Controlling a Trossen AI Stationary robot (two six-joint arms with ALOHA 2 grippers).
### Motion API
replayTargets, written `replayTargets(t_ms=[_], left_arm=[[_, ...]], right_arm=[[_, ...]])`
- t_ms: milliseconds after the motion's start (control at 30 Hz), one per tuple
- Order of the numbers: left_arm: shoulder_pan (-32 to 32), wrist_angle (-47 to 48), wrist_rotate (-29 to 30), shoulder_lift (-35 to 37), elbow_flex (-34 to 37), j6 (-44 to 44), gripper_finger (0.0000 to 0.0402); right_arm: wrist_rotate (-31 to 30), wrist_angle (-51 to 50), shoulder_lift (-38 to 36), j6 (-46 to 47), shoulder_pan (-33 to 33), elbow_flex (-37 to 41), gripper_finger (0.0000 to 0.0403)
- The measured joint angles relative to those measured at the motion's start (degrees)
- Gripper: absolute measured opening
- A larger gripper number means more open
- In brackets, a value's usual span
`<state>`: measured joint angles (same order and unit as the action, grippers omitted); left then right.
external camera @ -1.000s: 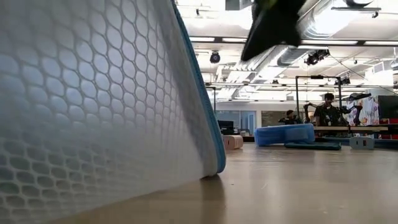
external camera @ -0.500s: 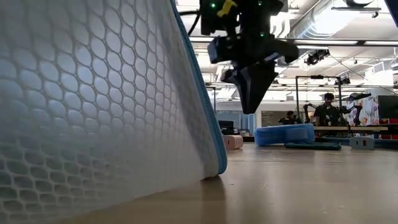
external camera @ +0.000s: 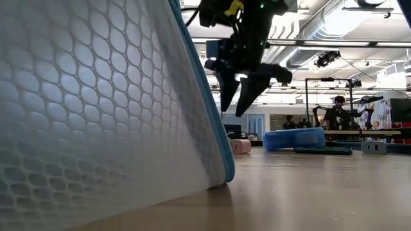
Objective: Unpack backpack
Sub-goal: Put the pink adaptor into the transparent zip bag
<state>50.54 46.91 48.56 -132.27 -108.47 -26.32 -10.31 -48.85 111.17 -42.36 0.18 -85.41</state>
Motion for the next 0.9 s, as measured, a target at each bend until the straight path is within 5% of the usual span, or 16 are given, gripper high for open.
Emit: replayTargets(t_ms=[233, 500, 700, 900], left_arm=[[-0.2, 0.0, 0.0, 0.0, 0.0, 5.5, 0.0000], [-2.4, 0.2, -0.5, 0.0, 0.0, 9.5, 0.0000], [-4.4, 2.8, -4.8, 0.0, 0.0, 9.5, 0.0000], [-4.5, 6.5, -3.5, 0.0, 0.0, 9.0, 0.0000]], right_arm=[[-0.1, -0.6, 5.8, -8.6, -2.5, 0.0, 0.0281], [-1.1, -1.6, 8.7, -11.2, -7.0, 0.0, 0.0272], [3.3, -0.7, 8.6, -4.5, -8.4, 0.0, 0.0213], [6.2, -2.9, 8.6, 11.5, -8.2, 0.0, 0.0063]])
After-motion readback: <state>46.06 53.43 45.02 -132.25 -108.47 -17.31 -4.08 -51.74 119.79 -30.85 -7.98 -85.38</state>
